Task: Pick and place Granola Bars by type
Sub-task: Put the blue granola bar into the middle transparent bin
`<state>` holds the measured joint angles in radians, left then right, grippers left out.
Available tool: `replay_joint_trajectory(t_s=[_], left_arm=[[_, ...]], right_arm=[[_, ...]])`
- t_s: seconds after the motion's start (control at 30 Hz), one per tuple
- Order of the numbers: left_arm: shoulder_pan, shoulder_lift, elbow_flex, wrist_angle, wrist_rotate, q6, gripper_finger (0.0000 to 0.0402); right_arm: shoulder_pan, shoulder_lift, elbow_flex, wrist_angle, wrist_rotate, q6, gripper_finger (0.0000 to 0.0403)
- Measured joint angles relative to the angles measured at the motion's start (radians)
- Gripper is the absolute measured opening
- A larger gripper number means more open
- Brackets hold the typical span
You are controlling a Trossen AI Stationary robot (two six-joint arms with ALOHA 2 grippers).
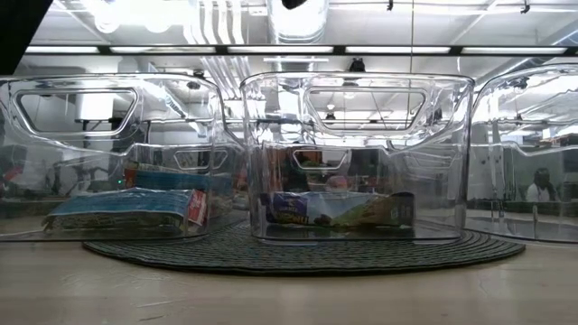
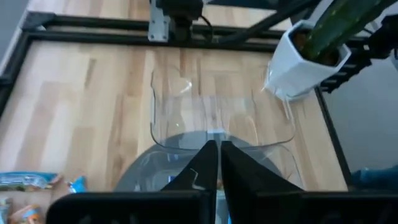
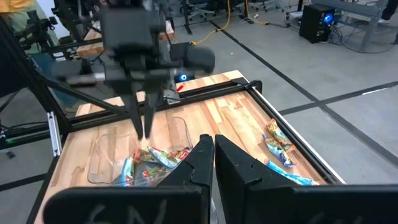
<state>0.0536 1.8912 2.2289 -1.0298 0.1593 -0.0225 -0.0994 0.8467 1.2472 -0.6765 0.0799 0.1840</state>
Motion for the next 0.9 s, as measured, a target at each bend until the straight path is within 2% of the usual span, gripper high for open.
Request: replay_joint_trajectory(t_s=[0.17,0.37,0.5,0.7,0.9], left_arm=[[0.001,-0.032,0.045,-0.019,-0.005,0.008,0.0000],[0.001,-0.123,0.035,-0.014,-0.075,0.030,0.0000],[0.008,-0.216,-0.008,0.060,-0.091,0.047,0.0000],[0.021,-0.369,-0.163,0.180,-0.110,0.044,0.0000],[0.030,-0.579,-0.485,0.427,-0.110,-0.007,0.0000]], right_arm=[[0.000,0.000,0.000,-0.002,0.000,-0.001,0.0008],[0.001,0.000,-0.003,-0.002,0.000,0.000,0.0009],[0.001,0.001,-0.016,0.000,0.002,0.003,0.0009],[0.001,0.011,-0.025,0.008,0.006,0.022,0.0009],[0.000,0.043,-0.025,0.092,0.057,0.028,0.0009]])
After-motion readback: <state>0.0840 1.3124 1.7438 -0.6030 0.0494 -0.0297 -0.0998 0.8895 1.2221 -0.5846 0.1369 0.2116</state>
